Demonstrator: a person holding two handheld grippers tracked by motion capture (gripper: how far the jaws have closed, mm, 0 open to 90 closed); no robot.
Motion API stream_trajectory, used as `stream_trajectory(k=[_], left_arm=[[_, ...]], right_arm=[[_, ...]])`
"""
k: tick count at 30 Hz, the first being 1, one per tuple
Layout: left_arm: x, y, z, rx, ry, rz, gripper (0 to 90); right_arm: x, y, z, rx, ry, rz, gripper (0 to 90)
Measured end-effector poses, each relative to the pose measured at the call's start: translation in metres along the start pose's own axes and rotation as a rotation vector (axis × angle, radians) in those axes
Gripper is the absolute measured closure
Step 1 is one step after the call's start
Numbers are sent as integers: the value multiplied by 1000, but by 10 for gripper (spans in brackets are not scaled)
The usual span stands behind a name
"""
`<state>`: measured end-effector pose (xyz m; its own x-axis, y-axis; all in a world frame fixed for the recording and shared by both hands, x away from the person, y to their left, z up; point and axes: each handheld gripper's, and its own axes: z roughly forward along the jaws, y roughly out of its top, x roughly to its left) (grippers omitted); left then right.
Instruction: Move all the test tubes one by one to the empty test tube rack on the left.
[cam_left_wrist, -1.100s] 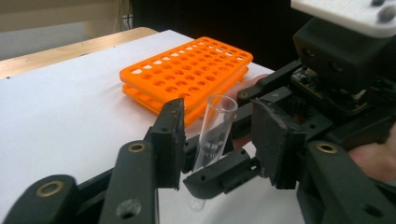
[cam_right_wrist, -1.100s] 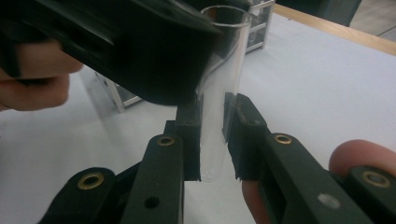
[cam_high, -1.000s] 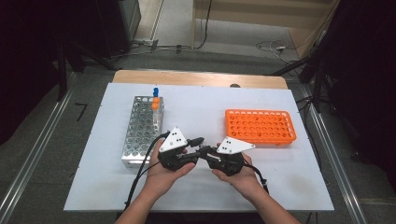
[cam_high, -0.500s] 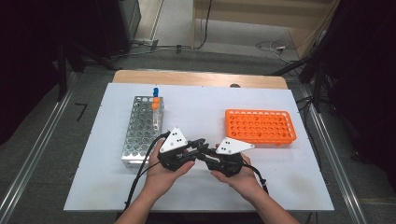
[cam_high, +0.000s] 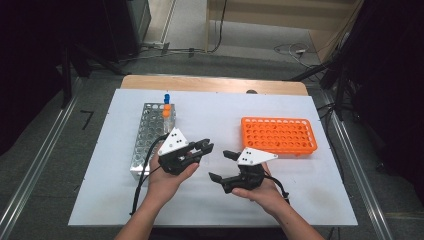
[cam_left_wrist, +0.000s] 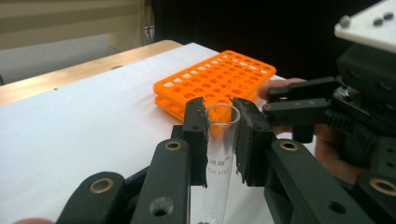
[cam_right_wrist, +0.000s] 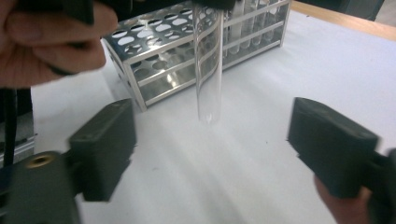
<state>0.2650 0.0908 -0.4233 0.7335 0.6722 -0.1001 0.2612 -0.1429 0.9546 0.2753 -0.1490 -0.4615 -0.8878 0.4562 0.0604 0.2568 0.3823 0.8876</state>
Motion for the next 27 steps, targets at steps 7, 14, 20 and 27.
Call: stream_trajectory(k=[7,14,20,27], left_arm=[[17,3,-9,-14,50,-18,765],[36,11,-22,-21,135,-36,765],[52,12,-29,-27,184,-47,765],[65,13,-37,-42,225,-60,765]], right_arm=[[-1,-5,-5,12,-16,-16,36],[-12,-14,-17,4,-55,-19,34],[-21,-22,-29,8,-87,-6,34],[-30,-29,-40,8,-120,11,34]])
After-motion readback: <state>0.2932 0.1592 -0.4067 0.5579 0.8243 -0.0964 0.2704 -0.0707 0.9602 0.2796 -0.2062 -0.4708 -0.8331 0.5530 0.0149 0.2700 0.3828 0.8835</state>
